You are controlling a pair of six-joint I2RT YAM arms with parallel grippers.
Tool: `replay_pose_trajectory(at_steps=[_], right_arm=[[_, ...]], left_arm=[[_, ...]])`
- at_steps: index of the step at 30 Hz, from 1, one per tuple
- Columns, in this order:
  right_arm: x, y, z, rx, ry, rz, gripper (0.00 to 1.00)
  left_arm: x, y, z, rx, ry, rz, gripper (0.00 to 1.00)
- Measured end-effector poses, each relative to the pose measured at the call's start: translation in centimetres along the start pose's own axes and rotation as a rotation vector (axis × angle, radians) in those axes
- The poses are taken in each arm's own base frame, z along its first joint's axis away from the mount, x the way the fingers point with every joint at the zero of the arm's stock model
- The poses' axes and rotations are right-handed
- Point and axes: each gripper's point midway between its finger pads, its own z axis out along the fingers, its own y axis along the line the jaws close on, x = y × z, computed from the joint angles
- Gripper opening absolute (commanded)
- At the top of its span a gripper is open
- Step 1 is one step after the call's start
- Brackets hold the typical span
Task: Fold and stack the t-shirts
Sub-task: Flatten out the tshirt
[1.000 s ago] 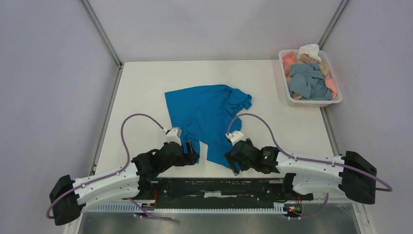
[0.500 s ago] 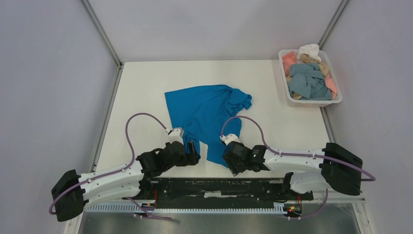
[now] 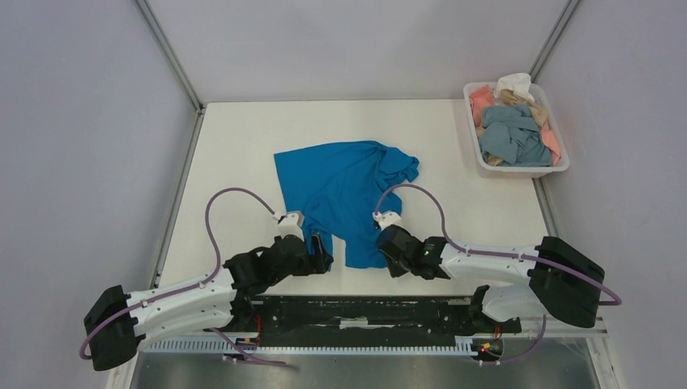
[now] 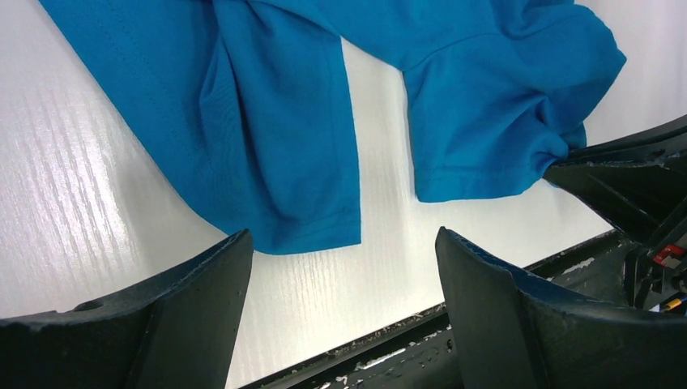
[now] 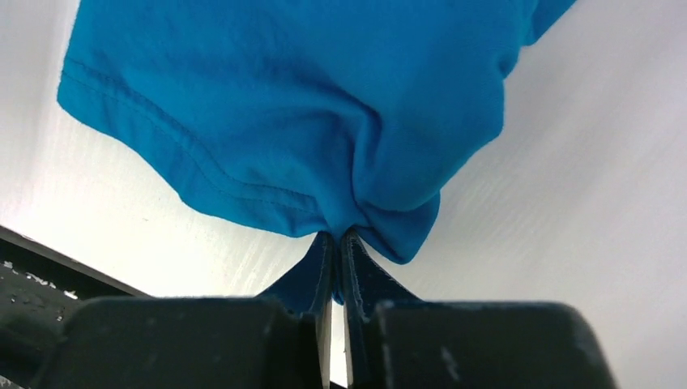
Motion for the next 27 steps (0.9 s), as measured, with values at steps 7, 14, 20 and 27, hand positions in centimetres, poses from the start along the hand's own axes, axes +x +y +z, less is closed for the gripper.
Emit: replay_pose_trajectory(at_steps=[7,14,20,27], right_arm=[[-1.7,-3.1,-0.7,0.126,-0.086,0.058,0.00],[-6.1,-6.5,-3.2,0.201,-0.305,0.176,0.00],[-5.5,-7.8,-3.0,0.226,-0.319,0.188,0.00],[-5.1,-8.3,-2.8,0.237,-0.318,0.187,0.00]], left_arm=[[0.1,-0.8,0.4,-0.014,0.042,0.012,0.85],[1.4,-1.6,2.9,-0.097,0.152,0.054,0.62],[2.2,-1.1,4.0,-0.173,0.207,0.081,0.55],[2.3,-0.6,4.4,-0.258,0.250,0.108,0.43]])
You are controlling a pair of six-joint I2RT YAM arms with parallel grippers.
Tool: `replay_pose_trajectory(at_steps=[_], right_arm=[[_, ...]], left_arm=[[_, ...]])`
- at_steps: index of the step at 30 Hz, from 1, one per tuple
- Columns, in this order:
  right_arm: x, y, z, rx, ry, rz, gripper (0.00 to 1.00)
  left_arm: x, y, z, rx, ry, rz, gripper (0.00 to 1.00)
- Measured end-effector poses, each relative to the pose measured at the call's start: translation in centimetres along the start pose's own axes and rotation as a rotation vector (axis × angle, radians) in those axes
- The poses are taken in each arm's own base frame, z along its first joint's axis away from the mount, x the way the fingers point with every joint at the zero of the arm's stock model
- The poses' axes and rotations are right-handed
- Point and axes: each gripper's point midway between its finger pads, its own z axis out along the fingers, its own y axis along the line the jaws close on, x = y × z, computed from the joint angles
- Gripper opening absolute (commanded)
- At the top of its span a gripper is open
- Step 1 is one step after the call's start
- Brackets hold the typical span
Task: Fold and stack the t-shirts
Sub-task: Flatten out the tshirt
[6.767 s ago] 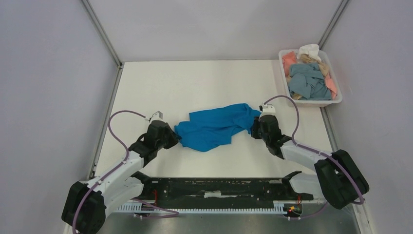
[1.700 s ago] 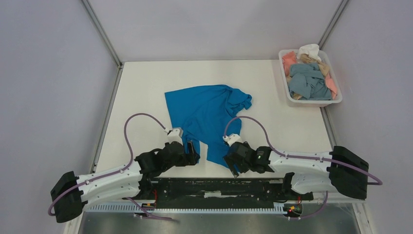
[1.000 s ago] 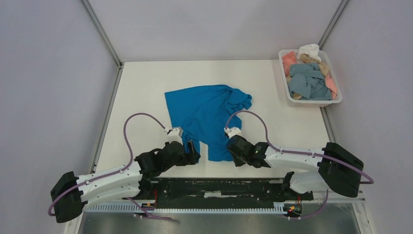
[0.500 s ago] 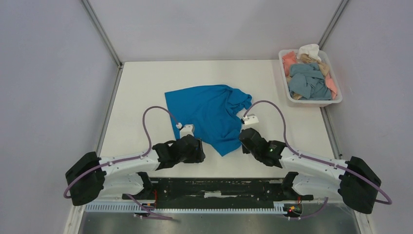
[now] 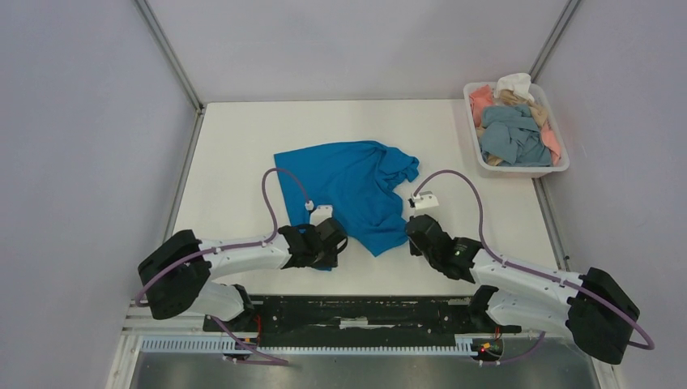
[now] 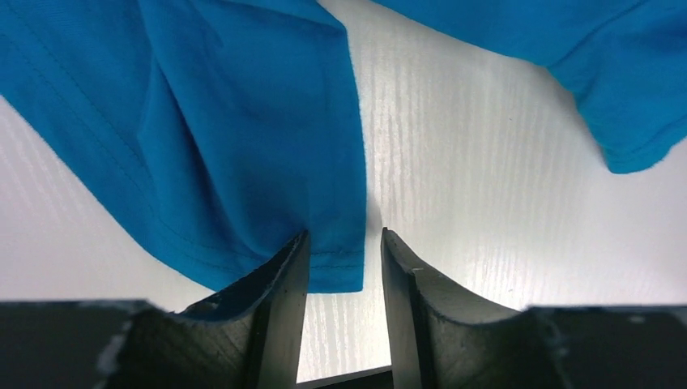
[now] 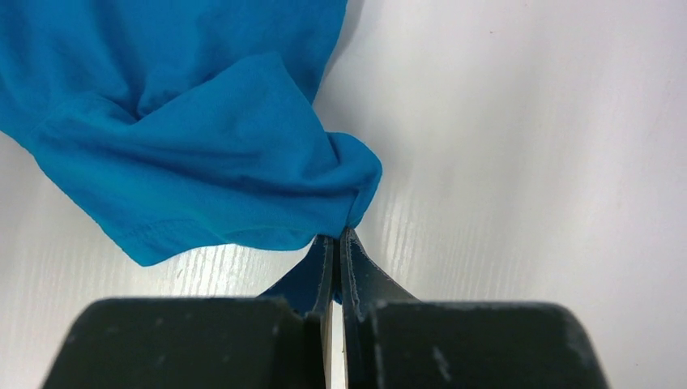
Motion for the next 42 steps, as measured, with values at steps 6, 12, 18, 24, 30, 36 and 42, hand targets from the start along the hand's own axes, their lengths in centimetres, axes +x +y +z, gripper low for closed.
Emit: replay_pose_trajectory(at_steps=[6,12,18,24,30,36,42], right_arm=[[-0.2,-1.1,-0.1,0.021,-0.018,0.026,0.00],[-0.8,-2.9,-0.5,0.072,-0.052,0.062,0.00],[-0.9,-4.2,-0.8,0.110,-0.063,0.078,0.00],[-0.8,-5.3,-1.0,0.148,-0.061,0.088,0.00],[-1.4,-6.4,-1.5,0.175,-0.086,0.105,0.00],[-1.4,-6.7,-1.6,0.185,-0.086,0.102,0.00],[-1.1,-7.0,-1.4,0.202,-0.075,0.099,0.00]], left_arm=[[0.2,0.6,0.0,-0.065,0.024,-0.036,0.43],[0.4,1.1,-0.1,-0.111,0.028,-0.075,0.43],[0.8,1.6,-0.3,-0.174,0.042,-0.054,0.43],[1.1,1.9,-0.1,-0.223,0.073,-0.033,0.39],[1.3,1.8,0.4,-0.215,0.076,-0.033,0.02],[1.0,0.9,0.9,-0.199,0.072,-0.037,0.02],[-0.7,1.6,-0.1,-0.232,-0.022,-0.028,0.02]])
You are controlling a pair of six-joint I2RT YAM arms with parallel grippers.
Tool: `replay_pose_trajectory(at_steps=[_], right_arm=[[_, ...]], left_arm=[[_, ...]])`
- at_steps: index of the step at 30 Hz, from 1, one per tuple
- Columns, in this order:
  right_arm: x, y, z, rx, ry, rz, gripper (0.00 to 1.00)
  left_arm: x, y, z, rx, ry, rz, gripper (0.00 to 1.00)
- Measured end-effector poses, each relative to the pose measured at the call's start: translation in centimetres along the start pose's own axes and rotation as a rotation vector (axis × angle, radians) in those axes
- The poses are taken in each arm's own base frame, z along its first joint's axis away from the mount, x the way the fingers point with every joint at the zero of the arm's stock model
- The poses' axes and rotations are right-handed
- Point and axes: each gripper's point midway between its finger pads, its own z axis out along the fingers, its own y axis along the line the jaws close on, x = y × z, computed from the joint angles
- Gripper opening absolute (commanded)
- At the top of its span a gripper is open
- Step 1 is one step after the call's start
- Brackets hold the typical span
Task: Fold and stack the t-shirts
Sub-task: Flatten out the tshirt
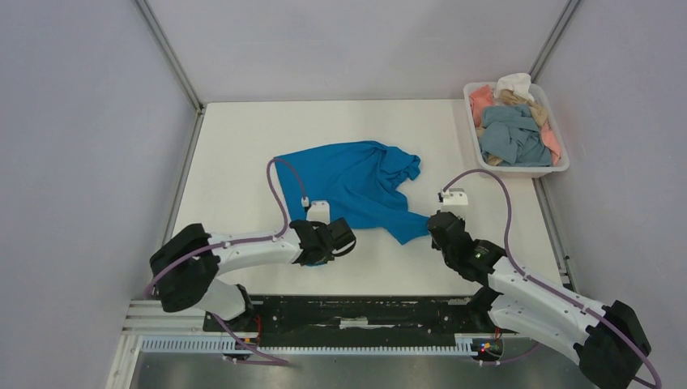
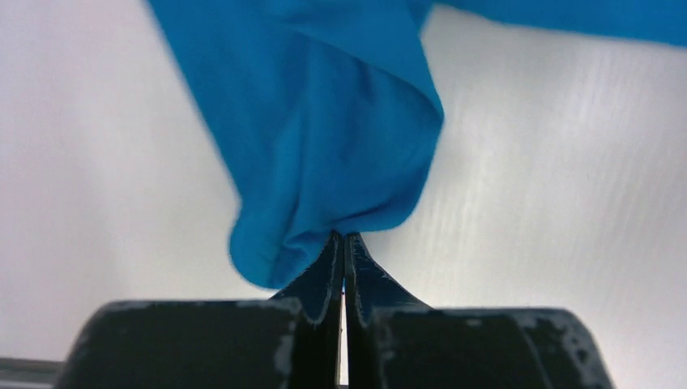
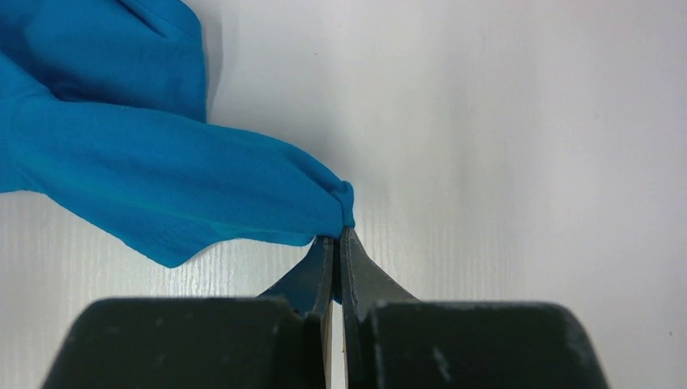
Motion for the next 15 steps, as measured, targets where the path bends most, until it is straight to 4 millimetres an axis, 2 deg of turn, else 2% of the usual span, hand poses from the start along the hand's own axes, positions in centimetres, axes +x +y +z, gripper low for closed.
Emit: replay_pose_trajectory(at_steps=[3,5,8,10,12,15], right_arm=[[-0.7,-0.3,-0.1,0.026,-0.010,0.009,0.00],[-2.5,-0.3,-0.3,0.042,-0.048,0.039,0.00],[-6.2,-0.3,-1.0,0.062,-0.127,0.104,0.00],[-8.9,-0.4,-1.6,0.073,-0.188,0.152,0.00],[-11.1,-0.5,-2.3,0.078,-0.236,0.187,0.00],[-15.4,-0.3,-3.9,0.056,-0.323,0.223,0.00]], left_arm=[[-3.2,2.2,-1.7,-0.049,-0.139,-0.025,0.02],[-6.5,3.2,-3.9,-0.031,-0.258,-0.096,0.02],[-12.1,5.2,-7.4,-0.011,-0.419,-0.239,0.02],[-14.7,6.9,-9.1,-0.017,-0.498,-0.311,0.02],[-16.4,8.1,-10.6,-0.020,-0.557,-0.348,0.02],[-18.4,8.9,-13.6,0.008,-0.636,-0.360,0.02]])
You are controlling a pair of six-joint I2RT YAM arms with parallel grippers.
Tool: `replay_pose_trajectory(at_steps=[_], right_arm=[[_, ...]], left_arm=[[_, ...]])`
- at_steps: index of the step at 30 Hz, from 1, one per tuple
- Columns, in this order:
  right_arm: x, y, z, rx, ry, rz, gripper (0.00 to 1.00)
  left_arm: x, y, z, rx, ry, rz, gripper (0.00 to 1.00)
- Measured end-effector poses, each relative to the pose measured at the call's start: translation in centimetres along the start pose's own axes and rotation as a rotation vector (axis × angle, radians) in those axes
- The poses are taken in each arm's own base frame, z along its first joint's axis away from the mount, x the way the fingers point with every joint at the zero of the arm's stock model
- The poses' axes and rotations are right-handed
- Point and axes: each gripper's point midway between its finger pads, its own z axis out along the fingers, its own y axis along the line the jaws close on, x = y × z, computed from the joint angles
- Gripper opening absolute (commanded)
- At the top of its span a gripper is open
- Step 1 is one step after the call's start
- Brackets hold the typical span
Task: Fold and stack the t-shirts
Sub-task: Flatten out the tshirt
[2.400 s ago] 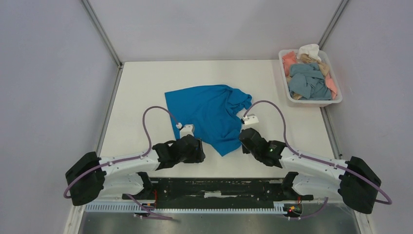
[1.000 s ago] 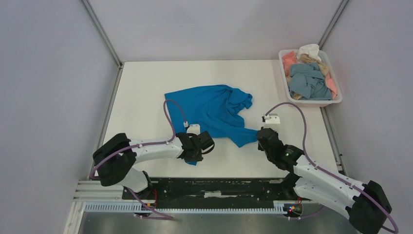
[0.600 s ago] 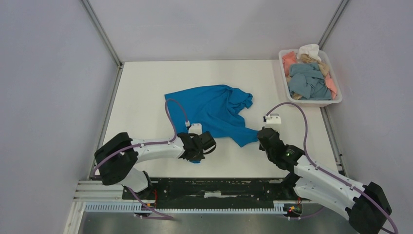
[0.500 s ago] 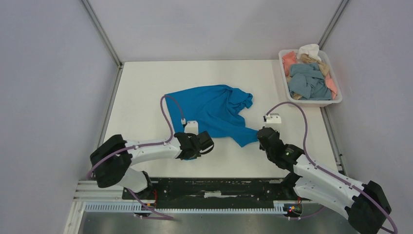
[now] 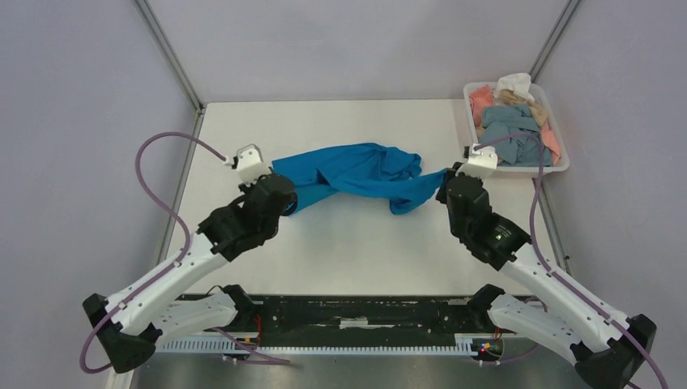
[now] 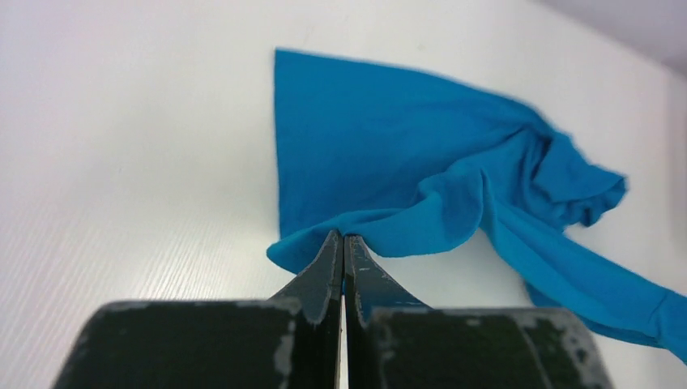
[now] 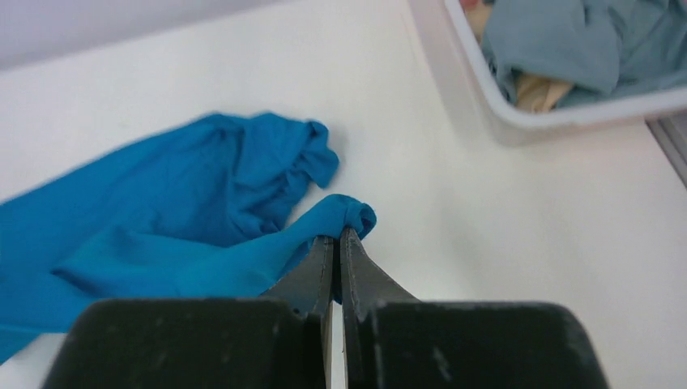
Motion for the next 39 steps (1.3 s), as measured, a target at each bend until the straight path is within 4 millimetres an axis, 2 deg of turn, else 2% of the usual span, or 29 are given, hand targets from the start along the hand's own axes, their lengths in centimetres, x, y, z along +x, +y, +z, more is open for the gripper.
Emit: replay_pose_trajectory(at_steps=[2,3,4,6,11,16,18,21,24,26,29,32,34,36,38,39], right_arm=[[-3.3,0.9,-0.5,-0.028,-0.061,0.022,0.00],[-5.8,1.4,-1.0,-0.051,-0.103,0.032,0.00],[-7.2,1.8,-1.4,-0.067,-0.128,0.039,0.00],[-11.3,2.7,-2.7,-0.122,-0.194,0.054,0.00],[-21.2,5.0,-7.5,-0.307,-0.362,0.102,0.00],[-27.9,5.7,-12.8,-0.476,-0.495,0.134,0.00],[-30.4,5.6,-15.4,-0.541,-0.551,0.145,0.00],[-33.6,5.0,-18.9,-0.621,-0.628,0.162,0.00],[-36.5,3.8,-22.6,-0.682,-0.715,0.180,0.00],[-38.2,2.8,-24.7,-0.705,-0.774,0.193,0.00],[-39.6,1.5,-26.2,-0.696,-0.827,0.204,0.00],[-39.8,0.8,-24.9,-0.607,-0.833,0.199,0.00],[-39.5,0.7,-22.5,-0.504,-0.815,0.187,0.00],[-38.8,1.0,-19.1,-0.372,-0.778,0.163,0.00],[-37.2,1.8,-14.6,-0.218,-0.723,0.113,0.00],[-36.1,2.4,-12.2,-0.147,-0.689,0.075,0.00]], left_arm=[[-2.9,-0.7,-1.3,0.045,-0.054,-0.023,0.02],[-5.1,-1.1,-2.3,0.076,-0.095,-0.043,0.02],[-6.6,-1.3,-3.1,0.101,-0.124,-0.063,0.02],[-10.3,-1.8,-5.2,0.169,-0.194,-0.105,0.02],[-19.3,-2.3,-11.9,0.359,-0.356,-0.197,0.02],[-26.8,-2.0,-18.7,0.530,-0.491,-0.248,0.02],[-29.3,-1.8,-21.6,0.611,-0.539,-0.258,0.02],[-31.9,-1.0,-25.3,0.710,-0.603,-0.267,0.02],[-33.4,-0.2,-27.8,0.778,-0.646,-0.274,0.02],[-33.8,-0.1,-28.7,0.808,-0.659,-0.275,0.02],[-33.8,-0.3,-28.7,0.813,-0.658,-0.270,0.02],[-33.2,-1.1,-26.6,0.742,-0.641,-0.251,0.02],[-32.5,-2.0,-23.7,0.639,-0.629,-0.232,0.02],[-31.2,-3.2,-19.6,0.487,-0.612,-0.199,0.02],[-29.5,-4.7,-15.4,0.346,-0.588,-0.147,0.02],[-28.2,-5.6,-12.5,0.258,-0.571,-0.105,0.02]])
